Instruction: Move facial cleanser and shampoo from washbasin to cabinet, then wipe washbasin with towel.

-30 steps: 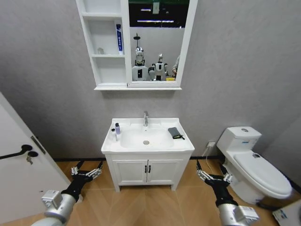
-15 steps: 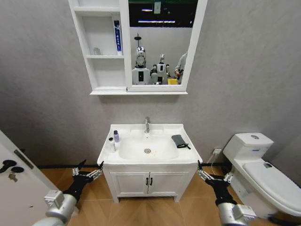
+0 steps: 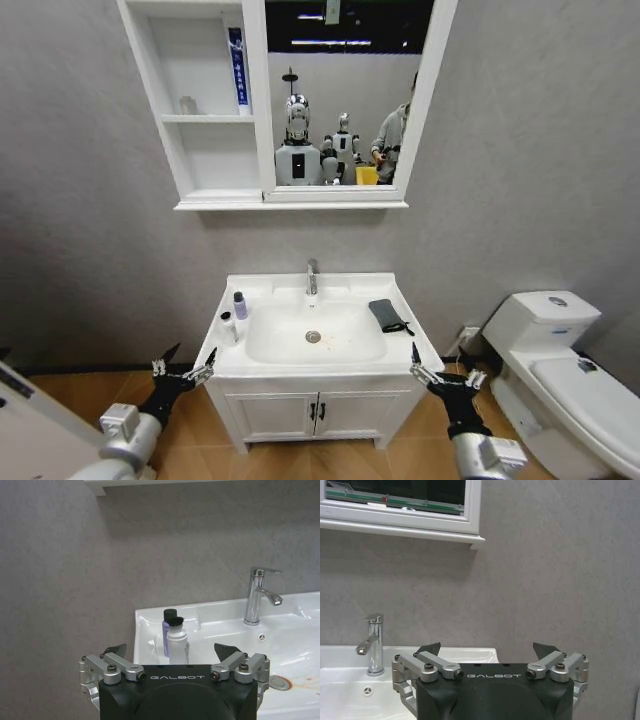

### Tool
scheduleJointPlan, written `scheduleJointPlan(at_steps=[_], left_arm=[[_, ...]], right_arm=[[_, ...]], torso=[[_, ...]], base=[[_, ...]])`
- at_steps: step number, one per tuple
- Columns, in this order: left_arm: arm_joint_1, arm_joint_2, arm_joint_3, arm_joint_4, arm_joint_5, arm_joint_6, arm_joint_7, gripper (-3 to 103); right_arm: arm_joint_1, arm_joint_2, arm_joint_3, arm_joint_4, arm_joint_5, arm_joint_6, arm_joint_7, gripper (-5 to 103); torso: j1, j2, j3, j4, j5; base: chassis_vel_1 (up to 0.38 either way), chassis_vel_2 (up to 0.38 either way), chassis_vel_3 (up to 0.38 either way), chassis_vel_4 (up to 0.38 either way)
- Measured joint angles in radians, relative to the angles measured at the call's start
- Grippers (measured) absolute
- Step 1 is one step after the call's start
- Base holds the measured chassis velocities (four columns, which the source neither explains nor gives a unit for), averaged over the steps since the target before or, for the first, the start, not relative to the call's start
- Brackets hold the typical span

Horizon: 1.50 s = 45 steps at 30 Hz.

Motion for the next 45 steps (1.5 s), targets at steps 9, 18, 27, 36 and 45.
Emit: scheduleJointPlan(at_steps=[9,18,27,36,45], left_arm=[[-0.127,0.043,0.133,0.183,-0.011,-0.031,-0.023,99],[-0.272,0.062,0.214,0.273,-0.032,-0.016,-0.029,99],[-0.412,0.083,0.278,0.374,-0.105,0.012,-0.068,99],[-0.533,0.073,0.339,0.463,-0.134,0.034,-0.095,99],[-0.610,0.052,0.368,0.566,-0.120,0.034,-0.103,98]], right_arm=[[0.033,0.001,-0.024,-0.072,-0.078,0.068,-0.014,100],[0.038,0.002,-0.016,-0.121,-0.074,0.092,-0.009,100],[0.034,0.010,-0.004,-0.141,-0.050,0.084,0.004,100],[0.026,0.002,0.034,-0.143,0.005,0.069,0.007,100],[0.011,0.002,0.061,-0.137,0.026,0.064,0.012,100]], torso=[[0.000,0.000,0.000,-0.0001,0.0000],[0.000,0.000,0.000,-0.0001,0.0004],[0.000,0.000,0.000,-0.0001,0.0004],[0.000,0.000,0.000,-0.0001,0.0004],[0.000,0.000,0.000,-0.0001,0.0004]], base=[[0.040,-0.018,-0.019,0.021],[0.000,0.000,0.000,0.000],[0.000,0.000,0.000,0.000],[0.000,0.000,0.000,0.000],[0.000,0.000,0.000,0.000]])
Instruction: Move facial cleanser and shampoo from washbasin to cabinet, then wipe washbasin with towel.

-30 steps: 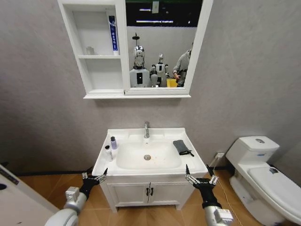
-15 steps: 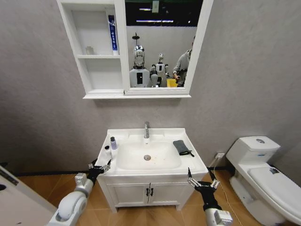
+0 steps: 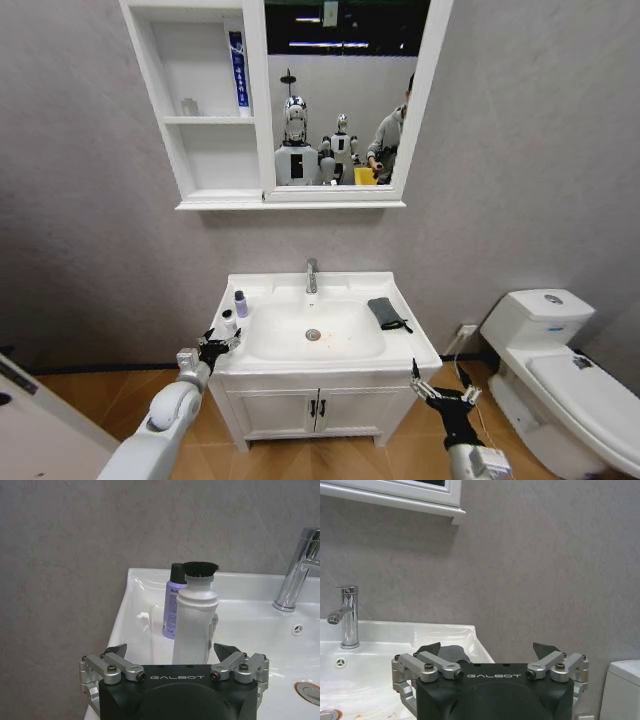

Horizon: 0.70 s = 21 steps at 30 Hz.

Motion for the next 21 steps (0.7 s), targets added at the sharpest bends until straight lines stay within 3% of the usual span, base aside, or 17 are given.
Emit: scheduleJointPlan(at_steps=[7,12,15,16,17,18,21], left_arm=[[-0.008,-0.008,0.001,0.007,-0.002,-0.013,0.032,82],[-0.001,-0.008,-0.006,0.002,-0.001,-0.020,0.054,60],[0.006,-0.005,-0.012,-0.006,0.003,-0.027,0.067,55],[0.014,-0.003,-0.016,-0.017,0.007,-0.030,0.074,44],[0.019,-0.002,-0.020,-0.022,0.009,-0.031,0.077,44],[0.028,-0.002,-0.025,-0.031,0.012,-0.034,0.078,34],[0.035,-0.004,-0.030,-0.042,0.013,-0.036,0.077,32]], right_arm=[[-0.005,0.005,0.001,0.000,-0.002,-0.001,0.005,100],[-0.005,0.005,-0.001,0.002,0.004,-0.009,0.010,100],[-0.004,0.004,-0.001,0.003,0.010,-0.012,0.011,100],[-0.003,0.004,-0.001,0.004,0.012,-0.012,0.011,100],[-0.003,0.004,-0.001,0.006,0.012,-0.012,0.011,100],[-0.003,0.005,-0.003,0.007,0.012,-0.012,0.012,100],[-0.003,0.007,-0.004,0.008,0.012,-0.012,0.012,100]], torso=[[0.000,0.000,0.000,-0.0001,0.0000],[0.000,0.000,0.000,0.0000,-0.0001],[0.000,0.000,0.000,0.0000,0.0000],[0.000,0.000,0.000,0.0000,0.0000],[0.000,0.000,0.000,0.0000,0.0000],[0.000,0.000,0.000,0.0000,0.0000],[0.000,0.000,0.000,0.0000,-0.0001]], base=[[0.000,0.000,0.000,0.000],[0.000,0.000,0.000,0.000],[0.000,0.000,0.000,0.000],[0.000,0.000,0.000,0.000],[0.000,0.000,0.000,0.000],[0.000,0.000,0.000,0.000],[0.000,0.000,0.000,0.000]])
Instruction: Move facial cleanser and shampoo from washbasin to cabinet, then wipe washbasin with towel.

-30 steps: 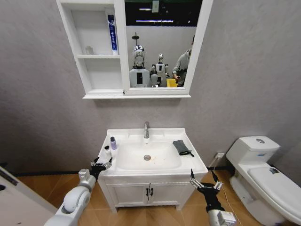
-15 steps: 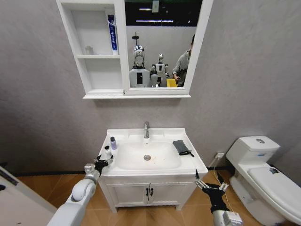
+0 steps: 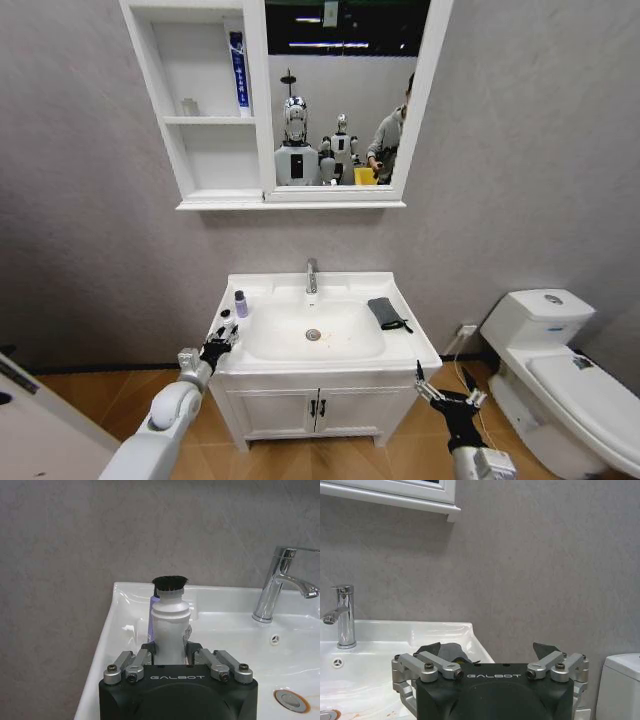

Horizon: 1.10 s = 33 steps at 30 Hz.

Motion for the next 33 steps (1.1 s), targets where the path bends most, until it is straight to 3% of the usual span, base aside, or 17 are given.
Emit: scheduleJointPlan(at_steps=[7,12,14,16,19,20,22,23,26,27,29,30,31,32,33], left_arm=[[0.023,0.037,-0.035,-0.118,-0.006,0.001,-0.015,31],[0.038,0.100,-0.074,-0.227,-0.066,0.032,-0.059,31],[0.021,0.228,-0.130,-0.352,-0.210,0.083,-0.128,31],[0.016,0.253,-0.142,-0.372,-0.237,0.091,-0.137,31],[-0.039,0.404,-0.206,-0.462,-0.378,0.146,-0.200,31],[-0.039,0.404,-0.206,-0.462,-0.378,0.146,-0.200,31],[-0.119,0.499,-0.218,-0.485,-0.486,0.186,-0.262,31],[-0.119,0.499,-0.218,-0.485,-0.486,0.186,-0.262,31],[-0.313,0.641,-0.170,-0.442,-0.632,0.261,-0.312,31],[-0.313,0.641,-0.170,-0.442,-0.632,0.261,-0.312,31],[-0.448,0.710,-0.114,-0.389,-0.722,0.314,-0.315,31],[-0.448,0.710,-0.114,-0.389,-0.722,0.314,-0.315,31],[-0.543,0.740,-0.063,-0.356,-0.790,0.349,-0.323,31],[-0.543,0.740,-0.063,-0.356,-0.790,0.349,-0.323,31],[-0.619,0.754,-0.013,-0.329,-0.823,0.376,-0.329,31]], right_arm=[[0.002,0.004,-0.004,0.011,0.001,-0.002,0.003,100],[0.002,0.007,-0.005,0.025,0.005,-0.005,0.005,100],[0.002,0.006,-0.005,0.033,0.003,-0.006,-0.003,100],[0.003,0.006,-0.005,0.033,0.000,-0.006,-0.008,100],[0.005,0.005,-0.015,0.036,-0.019,-0.005,-0.033,100],[0.005,0.005,-0.015,0.036,-0.019,-0.005,-0.033,100],[0.006,0.003,-0.024,0.039,-0.022,0.000,-0.041,100],[0.006,0.003,-0.024,0.039,-0.022,0.000,-0.041,100],[0.013,-0.008,-0.022,0.042,-0.018,0.003,-0.042,100],[0.013,-0.008,-0.022,0.042,-0.018,0.003,-0.042,100],[0.018,-0.013,-0.016,0.042,-0.011,0.009,-0.043,100],[0.018,-0.013,-0.016,0.042,-0.011,0.009,-0.043,100],[0.021,-0.014,-0.014,0.037,-0.009,0.014,-0.046,100],[0.021,-0.014,-0.014,0.037,-0.009,0.014,-0.046,100],[0.023,-0.014,-0.014,0.033,-0.007,0.015,-0.048,100]], torso=[[0.000,0.000,0.000,-0.0001,0.0000],[0.000,0.000,0.000,0.0001,-0.0002],[0.000,0.000,0.000,0.0000,0.0000],[0.000,0.000,0.000,-0.0001,0.0002],[0.000,0.000,0.000,0.0002,0.0000],[0.000,0.000,0.000,0.0002,0.0000],[0.000,0.000,0.000,0.0000,0.0000],[0.000,0.000,0.000,0.0000,0.0000],[0.000,0.000,0.000,-0.0001,-0.0001],[0.000,0.000,0.000,-0.0001,-0.0001],[0.000,0.000,0.000,-0.0001,-0.0001],[0.000,0.000,0.000,-0.0001,-0.0001],[0.000,0.000,0.000,0.0000,0.0000],[0.000,0.000,0.000,0.0000,0.0000],[0.000,0.000,0.000,0.0000,0.0001]], base=[[0.000,0.000,0.000,0.000],[0.000,0.000,0.000,0.000],[0.000,0.000,0.000,0.000],[0.000,0.000,0.000,0.000],[0.000,0.000,0.000,0.000],[0.000,0.000,0.000,0.000],[0.000,0.000,0.000,0.000],[0.000,0.000,0.000,0.000],[0.000,0.000,0.000,0.000],[0.000,0.000,0.000,0.000],[0.000,0.000,0.000,0.000],[0.000,0.000,0.000,0.000],[0.000,0.000,0.000,0.000],[0.000,0.000,0.000,0.000],[0.000,0.000,0.000,0.000]])
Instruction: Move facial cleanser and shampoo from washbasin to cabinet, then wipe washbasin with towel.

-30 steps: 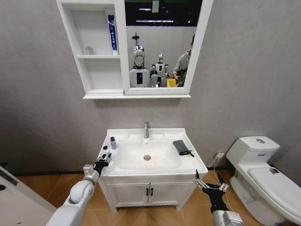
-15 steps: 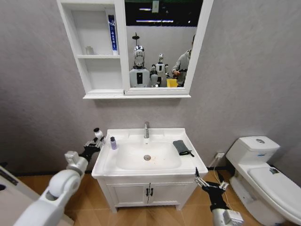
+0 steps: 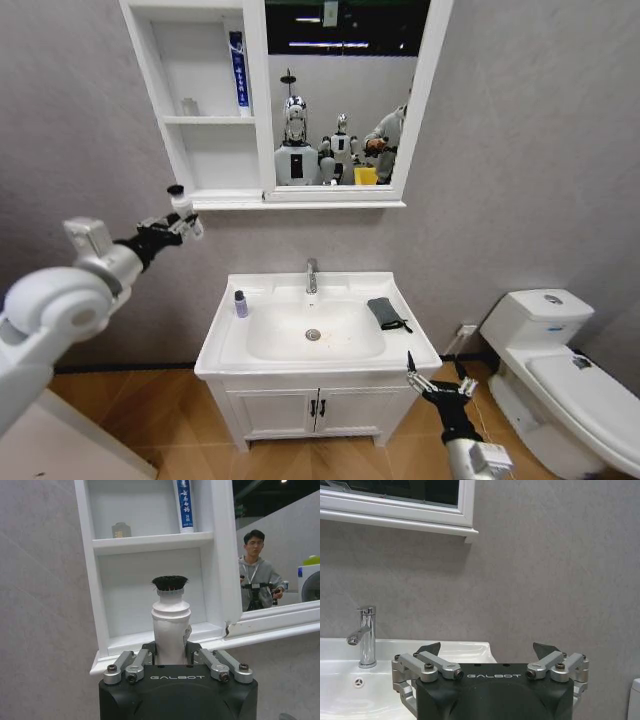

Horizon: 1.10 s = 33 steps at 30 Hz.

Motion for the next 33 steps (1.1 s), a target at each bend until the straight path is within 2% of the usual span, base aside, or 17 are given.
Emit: scheduleJointPlan(at_steps=[1,2,3,4,5,6,7,8,11,12,15,16,18,22,25,33], left_arm=[[-0.091,0.006,0.068,0.035,-0.017,0.023,-0.001,31],[-0.091,0.006,0.068,0.035,-0.017,0.023,-0.001,31],[-0.162,0.006,0.124,0.061,-0.025,0.035,-0.004,31],[-0.162,0.006,0.124,0.061,-0.025,0.035,-0.004,31],[-0.285,-0.004,0.226,0.098,-0.040,0.050,-0.012,30],[-0.549,-0.063,0.459,0.189,-0.105,0.082,-0.047,30],[-0.687,-0.120,0.566,0.255,-0.144,0.103,-0.077,30],[-0.687,-0.120,0.566,0.255,-0.144,0.103,-0.077,30],[-0.867,-0.222,0.728,0.409,-0.156,0.129,-0.096,30],[-0.867,-0.222,0.728,0.409,-0.156,0.129,-0.096,30],[-0.949,-0.287,0.816,0.534,-0.119,0.149,-0.087,30],[-0.949,-0.287,0.816,0.534,-0.119,0.149,-0.087,30],[-0.981,-0.318,0.846,0.595,-0.073,0.151,-0.064,30],[-1.003,-0.344,0.860,0.647,-0.032,0.149,-0.043,30],[-1.035,-0.396,0.872,0.737,0.007,0.147,-0.030,30],[-1.059,-0.461,0.878,0.842,0.023,0.154,-0.042,30]], right_arm=[[0.003,-0.002,-0.001,-0.002,0.001,0.000,-0.002,100],[0.003,-0.002,-0.001,-0.002,0.001,0.000,-0.002,100],[0.005,-0.004,-0.002,-0.002,0.001,0.000,-0.003,100],[0.005,-0.004,-0.002,-0.002,0.001,0.000,-0.003,100],[0.010,-0.009,-0.004,-0.002,0.003,-0.003,-0.005,100],[0.018,-0.015,-0.002,-0.003,0.011,0.000,-0.010,100],[0.021,-0.012,-0.001,-0.006,0.013,0.003,-0.013,100],[0.021,-0.012,-0.001,-0.006,0.013,0.003,-0.013,100],[0.021,-0.006,0.001,-0.014,0.016,0.014,-0.022,100],[0.021,-0.006,0.001,-0.014,0.016,0.014,-0.022,100],[0.022,-0.003,0.014,-0.024,0.023,0.028,-0.027,100],[0.022,-0.003,0.014,-0.024,0.023,0.028,-0.027,100],[0.022,-0.003,0.024,-0.030,0.033,0.034,-0.029,100],[0.023,-0.003,0.030,-0.036,0.038,0.039,-0.030,100],[0.025,-0.002,0.032,-0.042,0.039,0.043,-0.032,100],[0.027,-0.003,0.037,-0.049,0.044,0.046,-0.032,100]], torso=[[0.000,0.000,0.000,0.0000,-0.0001],[0.000,0.000,0.000,0.0000,-0.0001],[0.000,0.000,0.000,0.0002,-0.0004],[0.000,0.000,0.000,0.0002,-0.0004],[0.000,0.000,0.000,0.0002,-0.0002],[0.000,0.000,0.000,0.0000,-0.0003],[0.000,0.000,0.000,-0.0003,0.0000],[0.000,0.000,0.000,-0.0003,0.0000],[0.000,0.000,0.000,-0.0006,0.0002],[0.000,0.000,0.000,-0.0006,0.0002],[0.000,0.000,0.000,-0.0003,0.0001],[0.000,0.000,0.000,-0.0003,0.0001],[0.000,0.000,0.000,0.0000,0.0000],[0.000,0.000,0.000,0.0001,-0.0001],[0.000,0.000,0.000,-0.0001,0.0000],[0.000,0.000,0.000,-0.0001,0.0000]], base=[[0.000,0.000,0.000,0.000],[0.000,0.000,0.000,0.000],[0.000,0.000,0.000,0.000],[0.000,0.000,0.000,0.000],[0.000,0.000,0.000,0.000],[0.000,0.000,0.000,0.000],[0.000,0.000,0.000,0.000],[0.000,0.000,0.000,0.000],[0.000,0.000,0.000,0.000],[0.000,0.000,0.000,0.000],[0.000,0.000,0.000,0.000],[0.000,0.000,0.000,0.000],[0.000,0.000,0.000,0.000],[0.000,0.000,0.000,0.000],[0.000,0.000,0.000,0.000],[0.000,0.000,0.000,0.000]])
